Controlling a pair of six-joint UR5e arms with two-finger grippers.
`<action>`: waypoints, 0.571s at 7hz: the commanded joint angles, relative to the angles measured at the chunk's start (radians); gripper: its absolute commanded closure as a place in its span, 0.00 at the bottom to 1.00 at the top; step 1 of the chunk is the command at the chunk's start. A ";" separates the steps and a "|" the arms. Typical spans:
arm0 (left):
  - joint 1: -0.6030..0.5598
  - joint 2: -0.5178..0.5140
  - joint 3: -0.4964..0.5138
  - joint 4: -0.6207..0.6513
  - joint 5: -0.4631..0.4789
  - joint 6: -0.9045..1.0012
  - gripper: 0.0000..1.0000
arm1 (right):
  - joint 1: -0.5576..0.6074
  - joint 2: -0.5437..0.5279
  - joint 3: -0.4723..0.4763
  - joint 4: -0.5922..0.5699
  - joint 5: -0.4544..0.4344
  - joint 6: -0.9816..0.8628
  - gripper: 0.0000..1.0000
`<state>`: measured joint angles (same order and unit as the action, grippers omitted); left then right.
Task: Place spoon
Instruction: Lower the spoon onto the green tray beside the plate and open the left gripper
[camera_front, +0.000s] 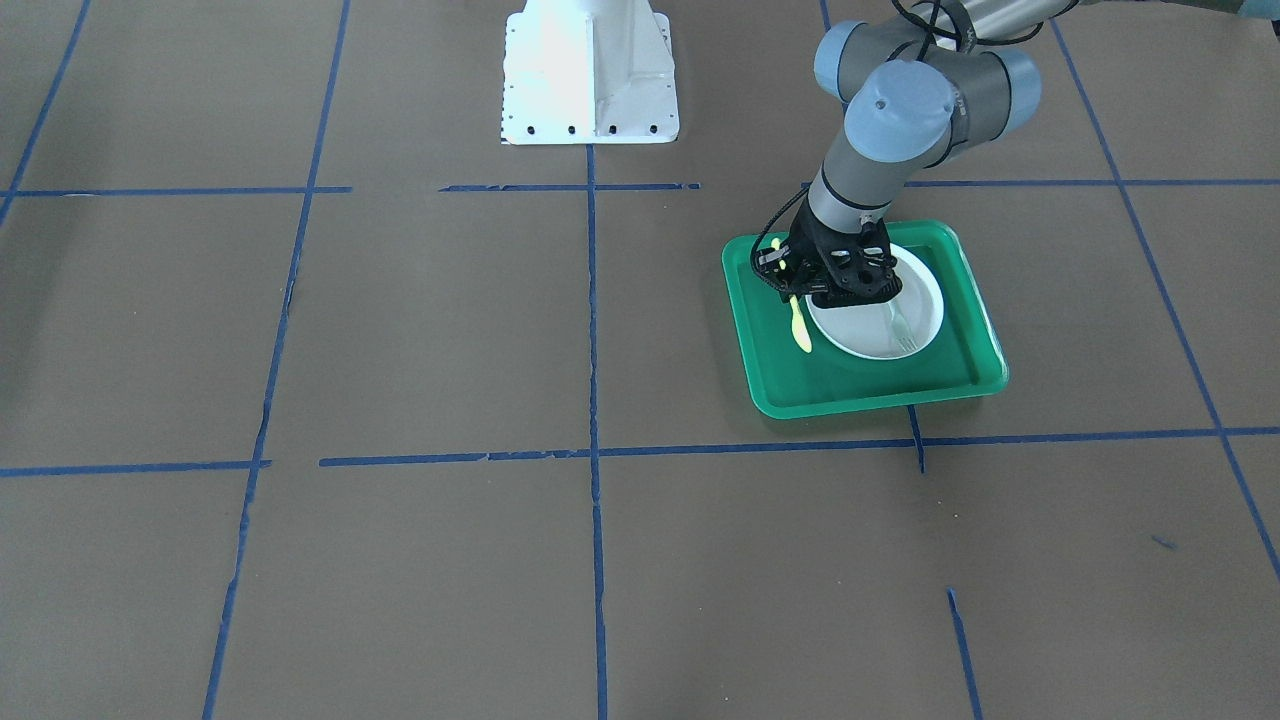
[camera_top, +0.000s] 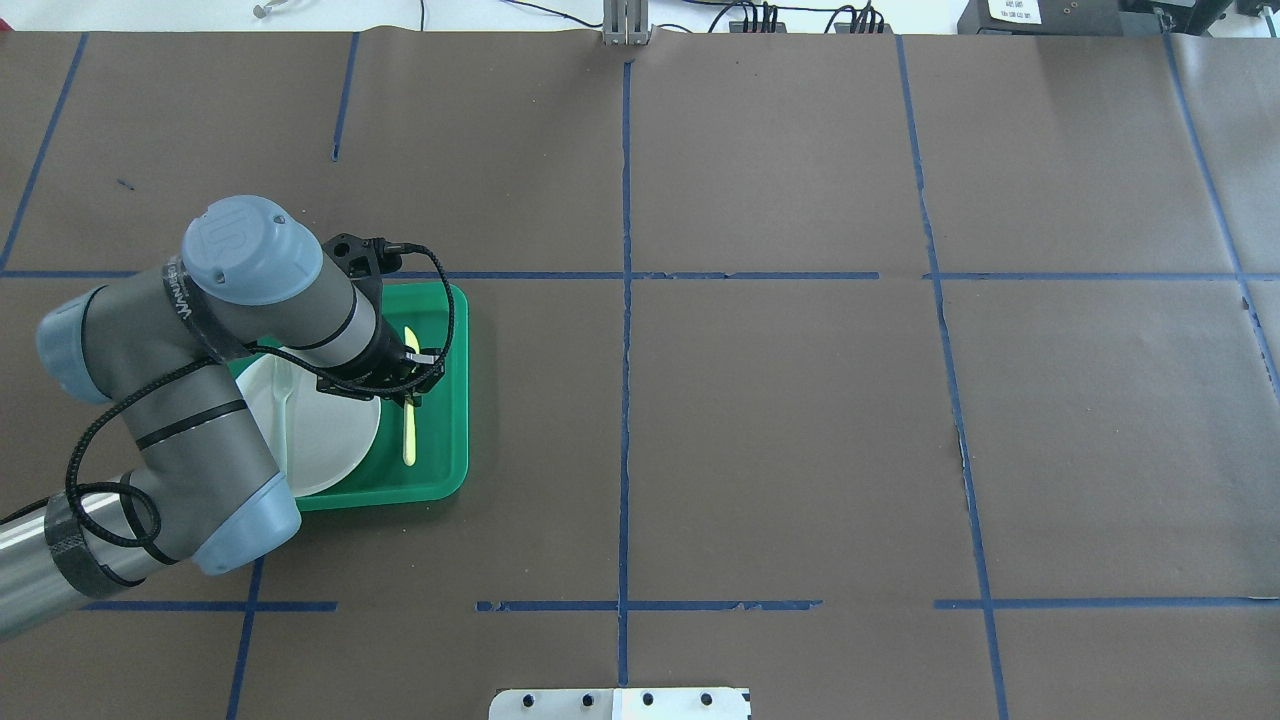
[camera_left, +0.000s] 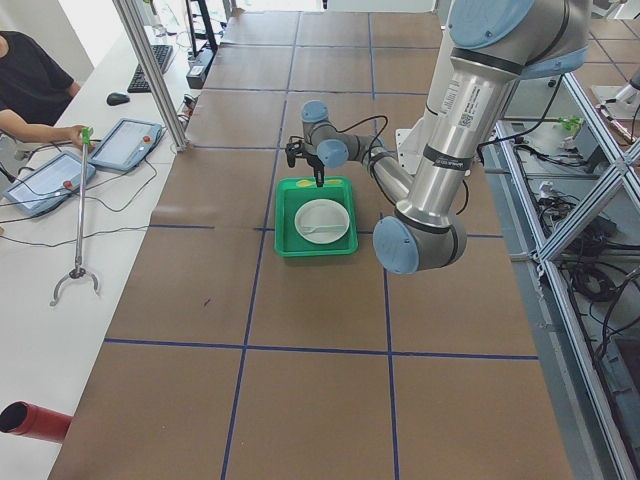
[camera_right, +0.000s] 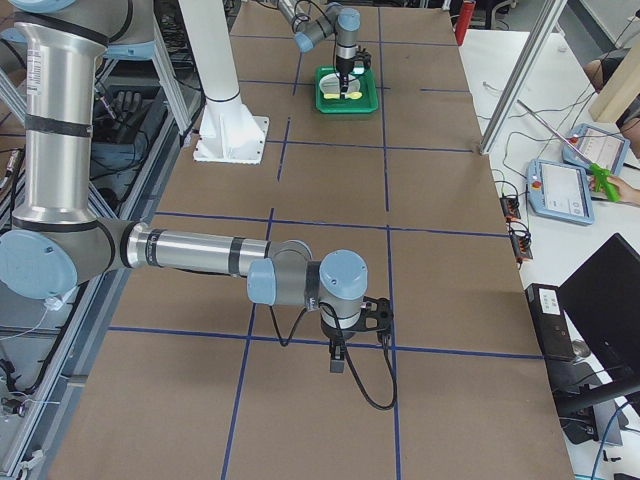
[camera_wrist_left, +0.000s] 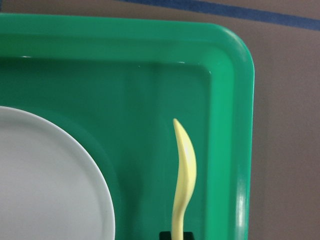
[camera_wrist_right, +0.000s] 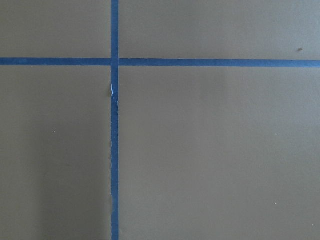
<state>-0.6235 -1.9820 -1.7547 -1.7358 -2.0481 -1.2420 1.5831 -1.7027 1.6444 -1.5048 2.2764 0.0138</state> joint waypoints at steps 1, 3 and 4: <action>0.007 -0.008 0.021 -0.007 0.000 0.006 1.00 | 0.000 0.000 0.000 0.000 0.000 0.000 0.00; 0.007 -0.006 0.059 -0.048 0.000 0.007 1.00 | 0.000 0.000 0.000 0.000 0.000 0.000 0.00; 0.005 -0.006 0.066 -0.068 0.002 0.007 1.00 | 0.000 0.000 0.000 0.000 0.000 0.000 0.00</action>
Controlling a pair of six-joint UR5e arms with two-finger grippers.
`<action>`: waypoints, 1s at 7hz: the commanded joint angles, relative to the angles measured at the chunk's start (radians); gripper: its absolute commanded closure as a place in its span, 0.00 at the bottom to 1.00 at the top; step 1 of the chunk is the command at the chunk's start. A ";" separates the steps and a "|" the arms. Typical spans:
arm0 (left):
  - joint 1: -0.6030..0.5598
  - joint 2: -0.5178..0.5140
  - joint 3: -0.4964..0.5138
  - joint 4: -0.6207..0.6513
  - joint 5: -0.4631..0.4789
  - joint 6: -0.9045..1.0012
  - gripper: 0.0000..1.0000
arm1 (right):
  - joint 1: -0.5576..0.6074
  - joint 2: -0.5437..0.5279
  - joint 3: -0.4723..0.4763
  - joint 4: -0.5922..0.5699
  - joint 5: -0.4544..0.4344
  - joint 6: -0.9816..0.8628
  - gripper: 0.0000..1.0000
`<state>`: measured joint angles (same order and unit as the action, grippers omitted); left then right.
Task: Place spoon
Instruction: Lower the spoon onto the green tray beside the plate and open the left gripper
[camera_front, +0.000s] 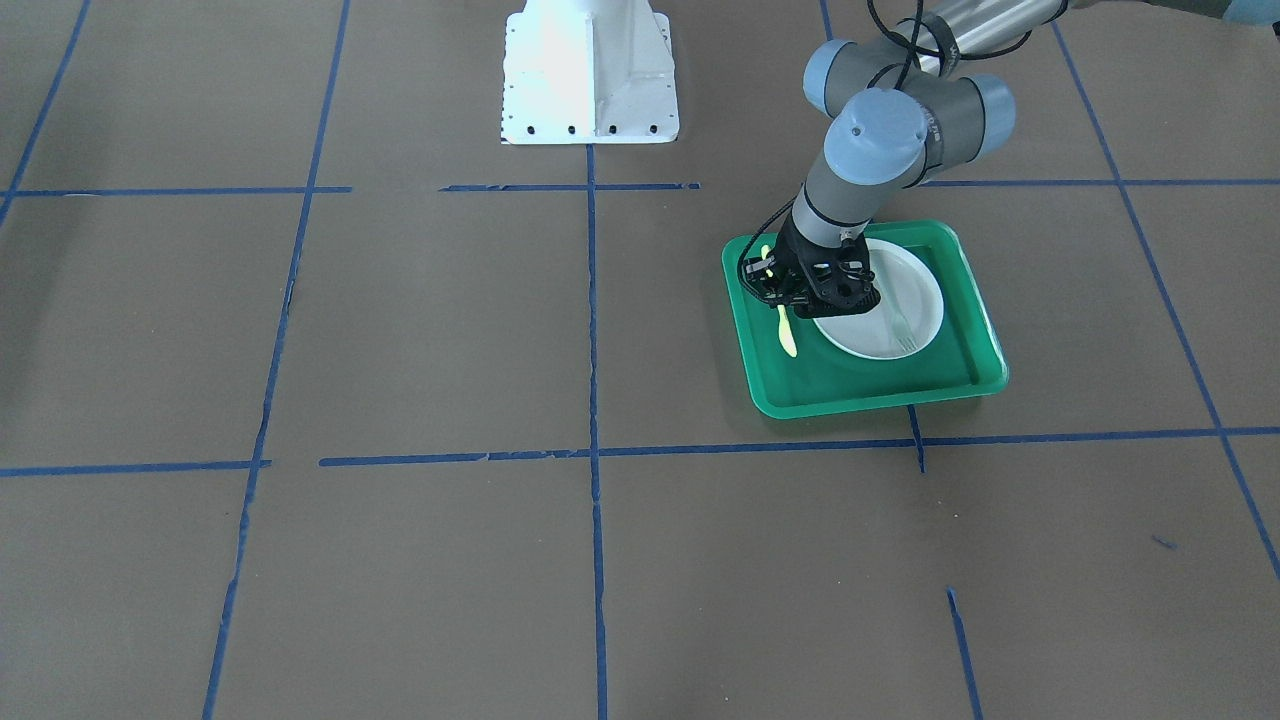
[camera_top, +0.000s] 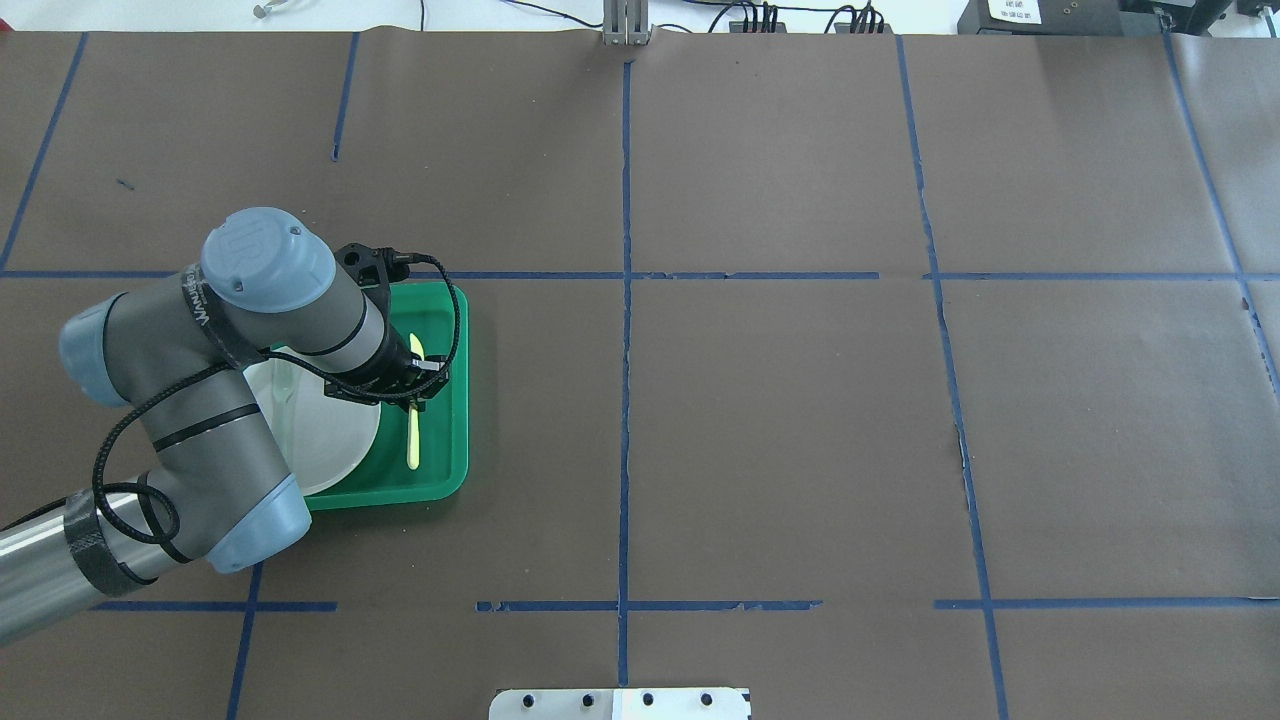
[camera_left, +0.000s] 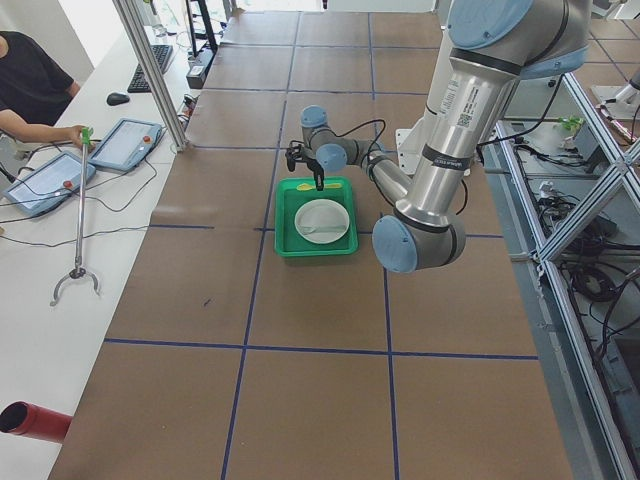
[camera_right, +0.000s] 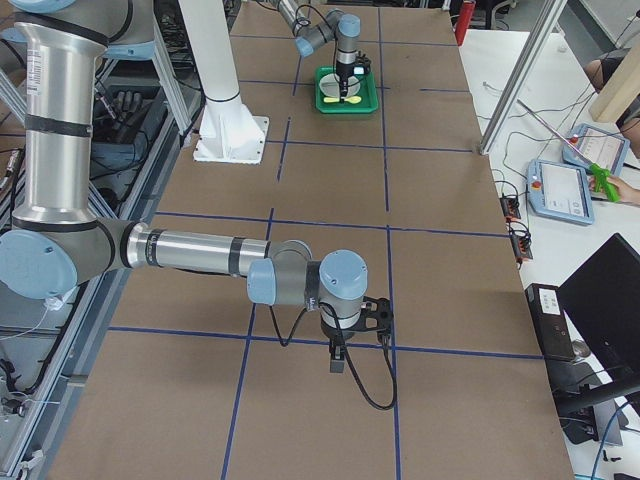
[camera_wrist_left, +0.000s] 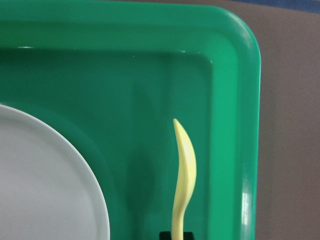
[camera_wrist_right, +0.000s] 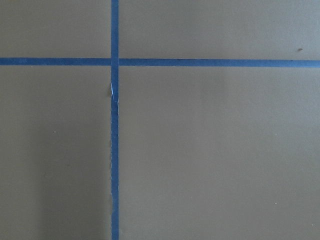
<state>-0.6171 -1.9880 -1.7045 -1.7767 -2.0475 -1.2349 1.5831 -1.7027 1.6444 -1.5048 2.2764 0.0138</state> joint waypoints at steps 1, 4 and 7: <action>-0.001 -0.002 0.013 -0.027 0.001 0.002 0.93 | 0.000 0.000 0.000 0.000 0.000 0.000 0.00; -0.003 0.002 0.005 -0.027 0.004 0.003 0.15 | 0.000 0.000 0.000 0.000 0.000 0.000 0.00; -0.090 0.014 -0.123 0.064 -0.002 0.035 0.09 | 0.000 0.000 0.000 0.000 0.000 -0.001 0.00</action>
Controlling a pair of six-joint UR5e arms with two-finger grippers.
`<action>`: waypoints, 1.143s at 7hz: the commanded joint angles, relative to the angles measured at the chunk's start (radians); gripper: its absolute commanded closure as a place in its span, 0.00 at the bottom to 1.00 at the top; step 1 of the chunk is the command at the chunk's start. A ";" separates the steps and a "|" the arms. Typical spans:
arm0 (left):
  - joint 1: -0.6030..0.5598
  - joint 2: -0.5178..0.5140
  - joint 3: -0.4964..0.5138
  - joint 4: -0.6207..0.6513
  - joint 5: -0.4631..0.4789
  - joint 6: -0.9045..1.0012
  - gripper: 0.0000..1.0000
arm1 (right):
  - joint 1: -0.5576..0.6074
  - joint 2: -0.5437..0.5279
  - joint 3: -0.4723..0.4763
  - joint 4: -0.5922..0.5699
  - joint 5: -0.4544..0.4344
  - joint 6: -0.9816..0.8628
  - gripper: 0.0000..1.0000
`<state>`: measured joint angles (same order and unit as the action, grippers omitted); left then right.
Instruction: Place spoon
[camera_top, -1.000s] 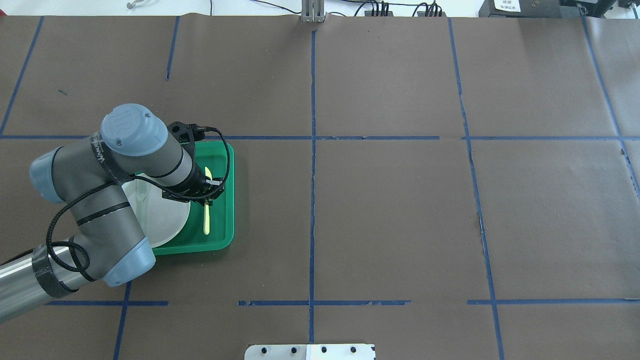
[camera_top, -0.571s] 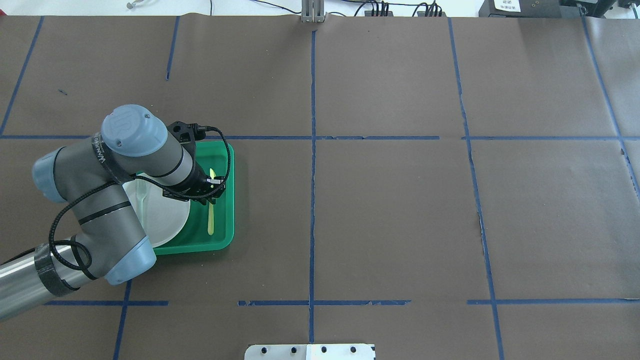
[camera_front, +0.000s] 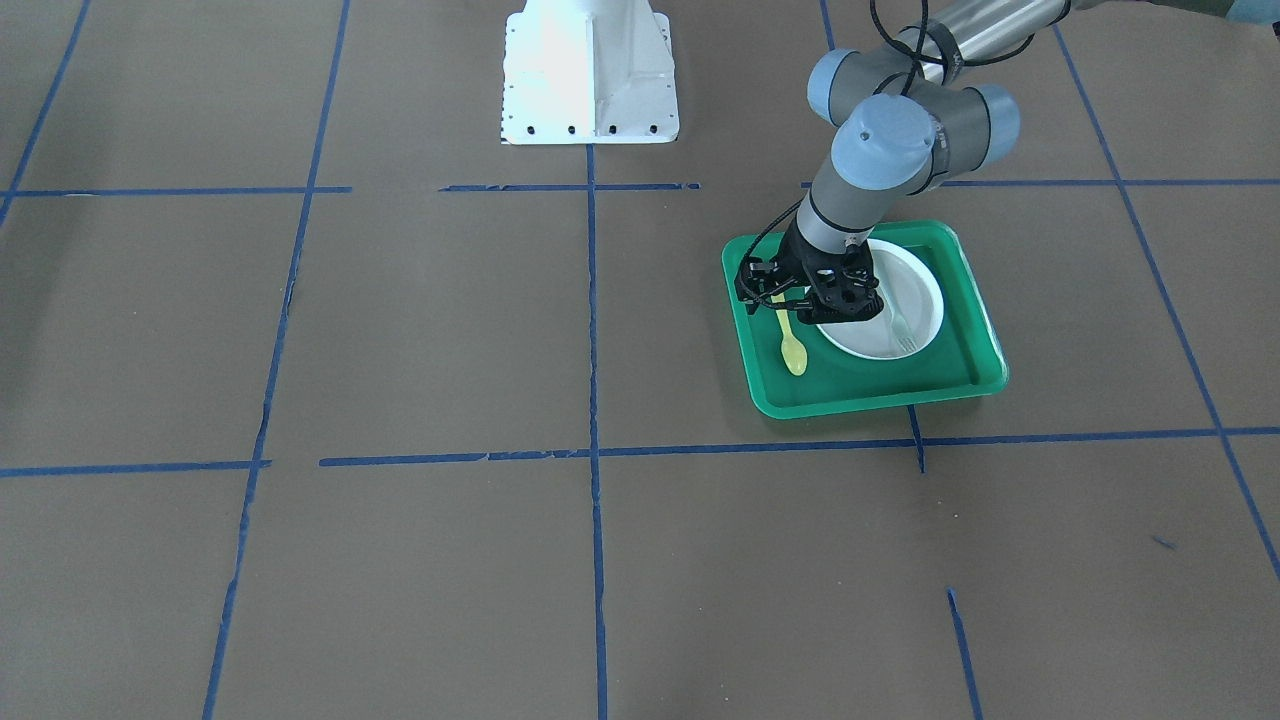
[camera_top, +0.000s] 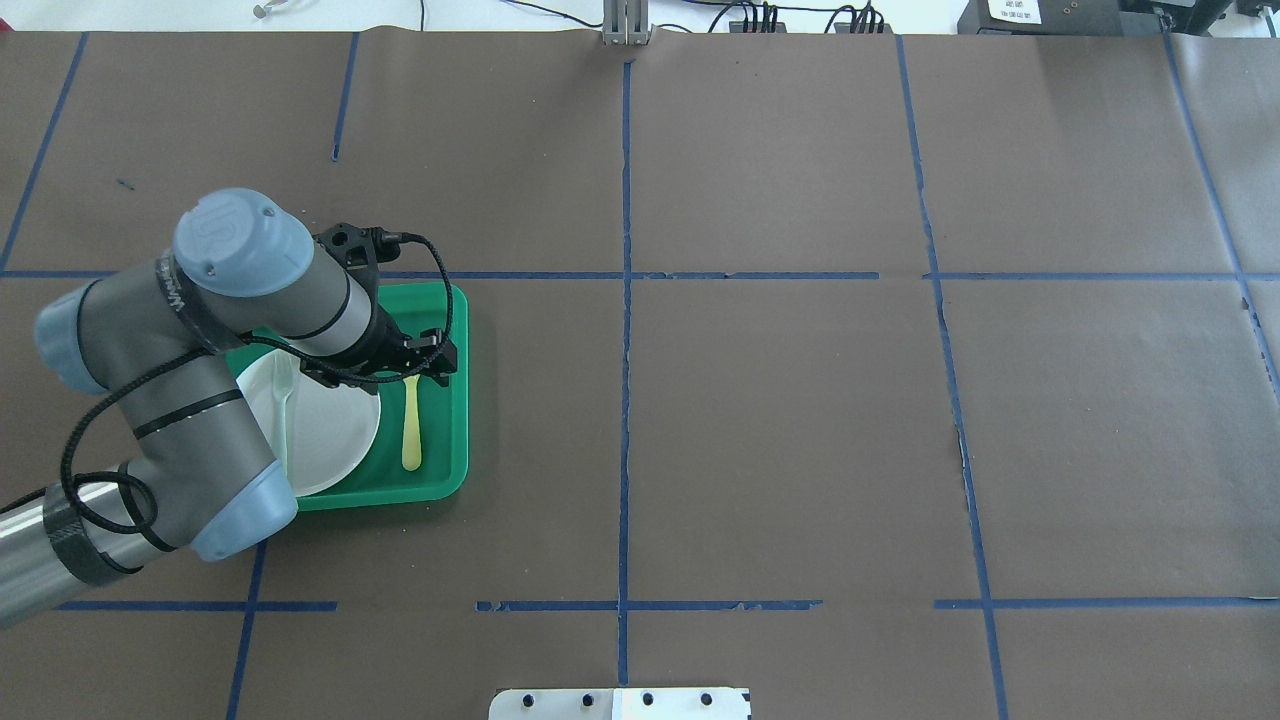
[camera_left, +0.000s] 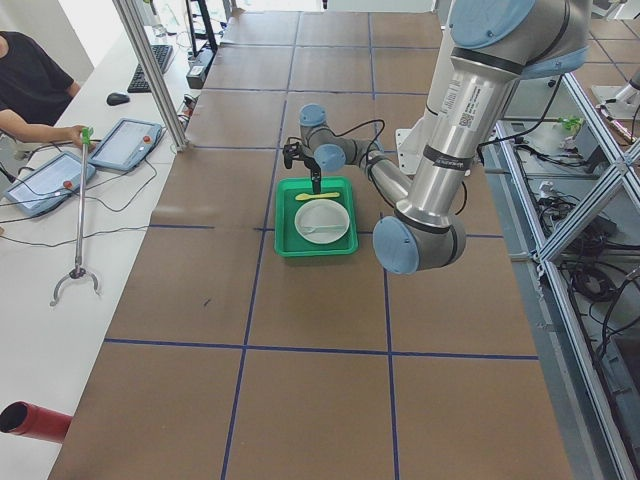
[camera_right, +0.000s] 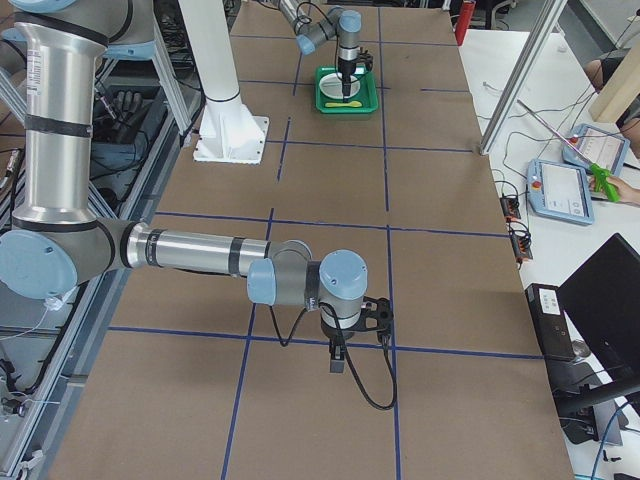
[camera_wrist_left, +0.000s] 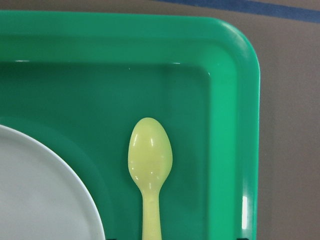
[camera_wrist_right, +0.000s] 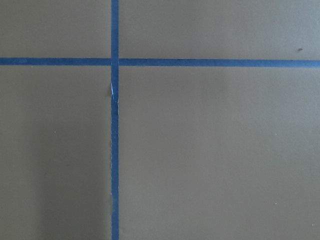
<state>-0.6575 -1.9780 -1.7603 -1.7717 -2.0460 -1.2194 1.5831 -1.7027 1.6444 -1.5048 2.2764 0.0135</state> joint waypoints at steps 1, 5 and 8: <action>-0.083 0.001 -0.159 0.168 -0.005 0.102 0.00 | 0.000 0.000 0.000 0.002 0.000 0.000 0.00; -0.353 0.054 -0.236 0.265 -0.062 0.506 0.00 | 0.000 0.000 0.000 0.000 0.000 0.000 0.00; -0.700 0.230 -0.089 0.250 -0.210 0.922 0.00 | 0.000 0.000 0.000 0.000 0.000 0.000 0.00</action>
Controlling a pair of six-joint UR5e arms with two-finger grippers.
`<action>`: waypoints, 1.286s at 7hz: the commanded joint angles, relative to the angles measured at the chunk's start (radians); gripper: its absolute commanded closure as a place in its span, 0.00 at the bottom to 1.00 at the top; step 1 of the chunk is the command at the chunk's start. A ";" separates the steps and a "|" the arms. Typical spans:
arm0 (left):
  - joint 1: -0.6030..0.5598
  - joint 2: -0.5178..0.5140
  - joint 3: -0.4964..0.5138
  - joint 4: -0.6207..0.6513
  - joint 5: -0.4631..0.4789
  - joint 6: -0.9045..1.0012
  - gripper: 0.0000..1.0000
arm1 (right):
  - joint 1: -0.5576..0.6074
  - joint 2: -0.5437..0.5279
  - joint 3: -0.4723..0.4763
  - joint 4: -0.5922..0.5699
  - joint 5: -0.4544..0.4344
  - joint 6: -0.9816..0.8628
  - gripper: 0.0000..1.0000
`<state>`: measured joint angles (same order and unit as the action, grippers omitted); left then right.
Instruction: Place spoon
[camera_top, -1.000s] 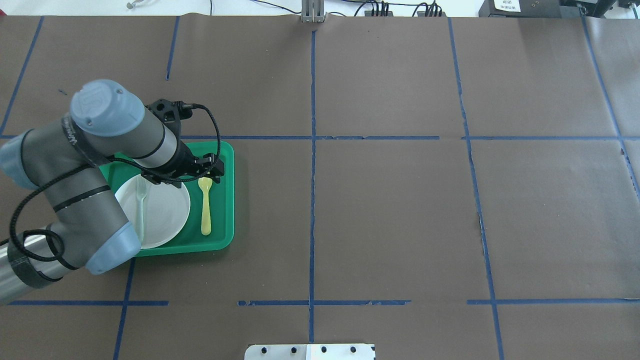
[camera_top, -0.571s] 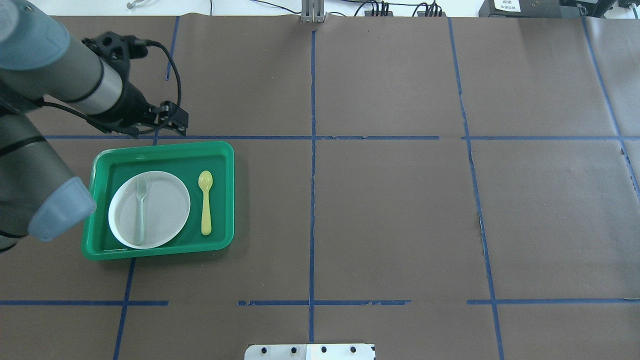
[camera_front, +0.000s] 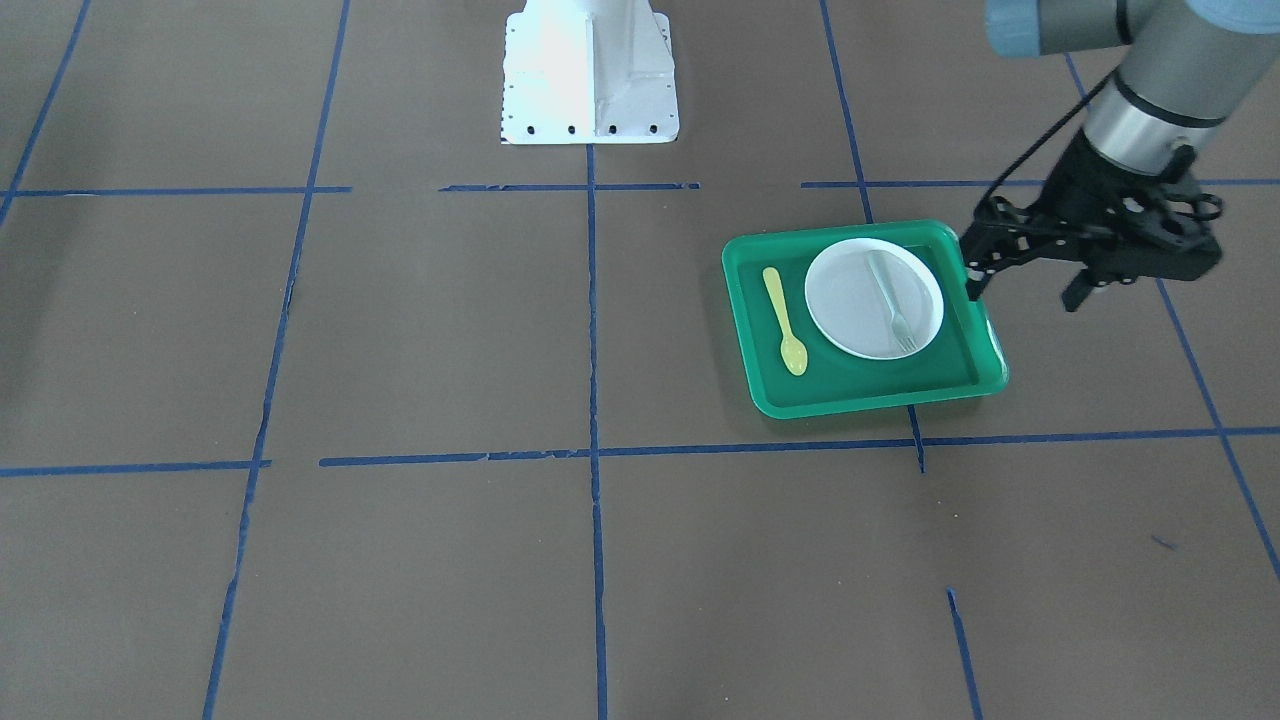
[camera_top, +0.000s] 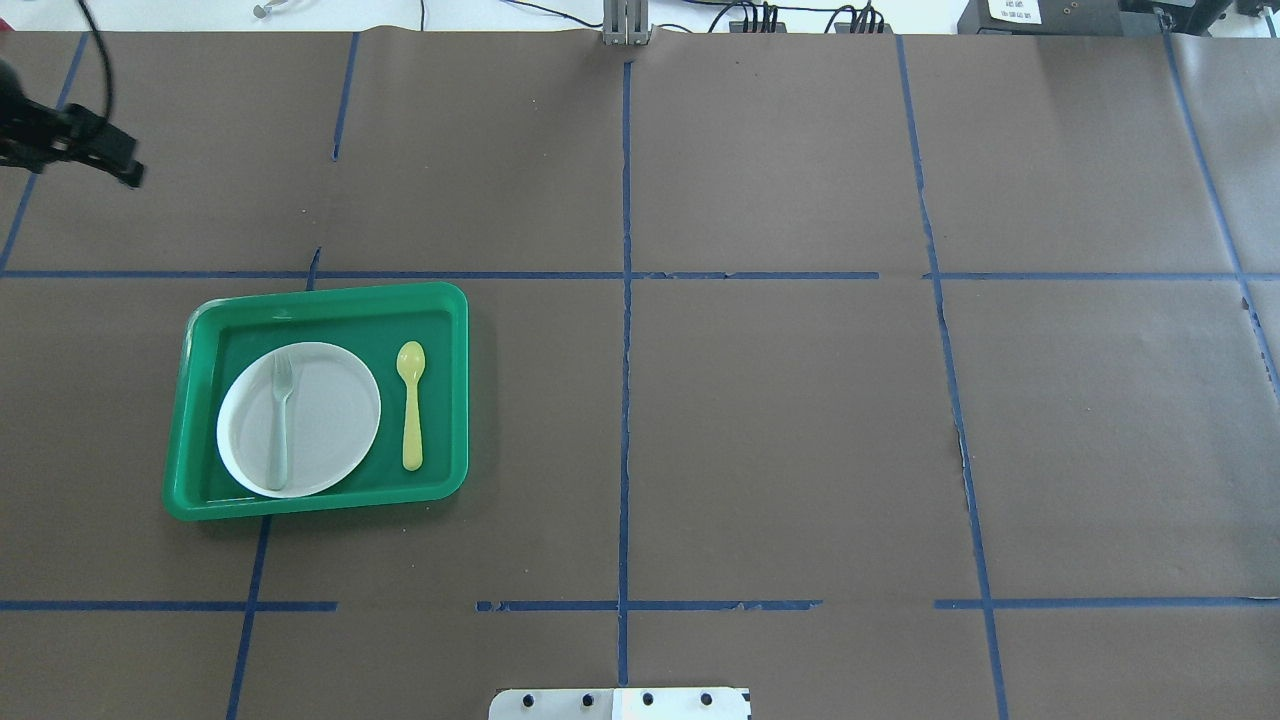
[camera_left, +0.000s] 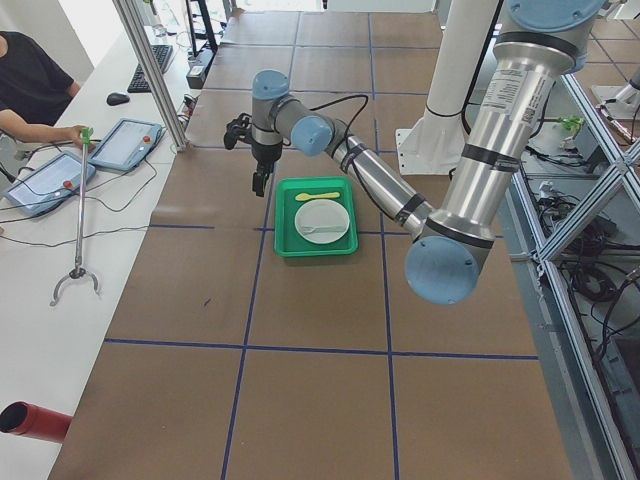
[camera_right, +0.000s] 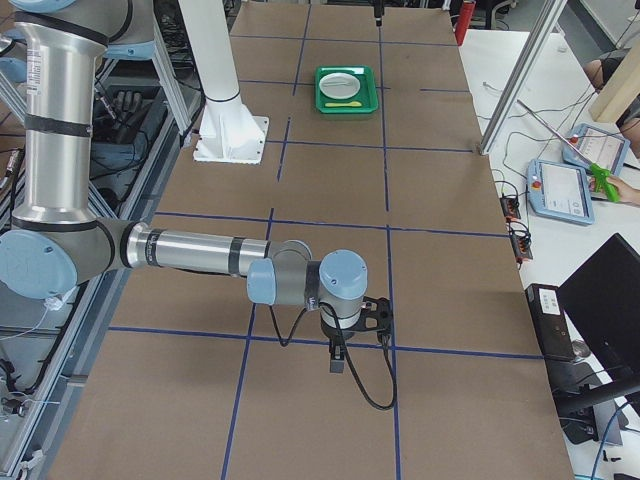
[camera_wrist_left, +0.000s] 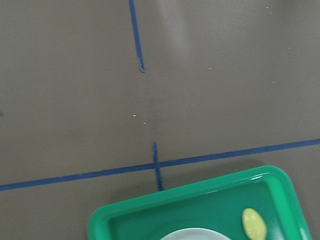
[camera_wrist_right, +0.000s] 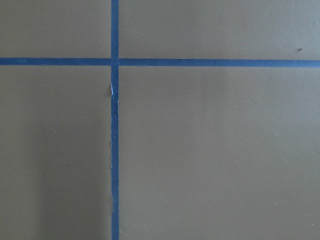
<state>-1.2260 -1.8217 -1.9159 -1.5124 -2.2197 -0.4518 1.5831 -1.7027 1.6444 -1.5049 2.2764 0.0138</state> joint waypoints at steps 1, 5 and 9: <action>-0.230 0.100 0.172 -0.008 -0.038 0.379 0.00 | 0.000 0.000 0.000 0.000 0.000 0.000 0.00; -0.358 0.277 0.235 -0.034 -0.139 0.559 0.00 | 0.000 0.000 0.000 0.000 0.000 0.000 0.00; -0.366 0.347 0.245 -0.034 -0.135 0.556 0.00 | 0.000 0.000 0.000 0.000 0.000 -0.001 0.00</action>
<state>-1.5901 -1.4893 -1.6737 -1.5460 -2.3543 0.1063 1.5831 -1.7027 1.6444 -1.5048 2.2764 0.0136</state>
